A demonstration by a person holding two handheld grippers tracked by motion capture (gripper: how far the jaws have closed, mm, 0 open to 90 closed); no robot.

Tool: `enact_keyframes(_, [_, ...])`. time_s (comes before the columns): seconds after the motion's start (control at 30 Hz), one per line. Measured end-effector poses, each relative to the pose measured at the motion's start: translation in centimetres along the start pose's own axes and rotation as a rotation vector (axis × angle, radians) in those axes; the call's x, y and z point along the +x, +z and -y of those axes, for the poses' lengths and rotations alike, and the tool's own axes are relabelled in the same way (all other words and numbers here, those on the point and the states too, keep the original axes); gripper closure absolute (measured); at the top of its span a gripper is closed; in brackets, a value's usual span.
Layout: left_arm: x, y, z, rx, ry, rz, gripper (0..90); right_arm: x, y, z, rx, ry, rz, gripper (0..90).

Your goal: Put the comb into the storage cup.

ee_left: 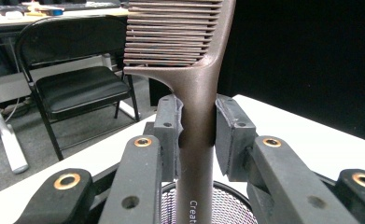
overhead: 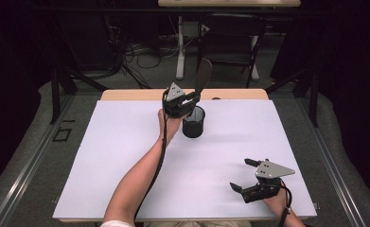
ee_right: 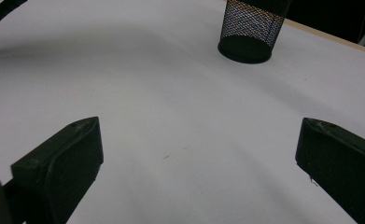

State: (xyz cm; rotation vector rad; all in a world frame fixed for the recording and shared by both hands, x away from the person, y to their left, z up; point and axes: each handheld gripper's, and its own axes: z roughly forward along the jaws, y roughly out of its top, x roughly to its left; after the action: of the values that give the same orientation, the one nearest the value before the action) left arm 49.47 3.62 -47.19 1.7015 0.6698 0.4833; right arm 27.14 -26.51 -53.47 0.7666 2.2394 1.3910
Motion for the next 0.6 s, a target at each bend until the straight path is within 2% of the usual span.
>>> enact_keyframes(0.2, [0.02, 0.12, 0.21, 0.004, 0.000, -0.001, 72.3, -0.04, -0.01, 0.01, 0.000, -0.002, 0.001, 0.6])
enact_keyframes(0.37, [-0.02, 0.12, 0.52, 0.020, 0.023, -0.006, 72.3, -0.07, -0.01, 0.01, -0.002, -0.006, 0.002, 0.5])
enact_keyframes(0.6, [-0.05, 0.15, 0.70, 0.031, 0.025, -0.003, 72.3, -0.04, 0.02, 0.02, 0.001, -0.003, -0.001, 0.5])
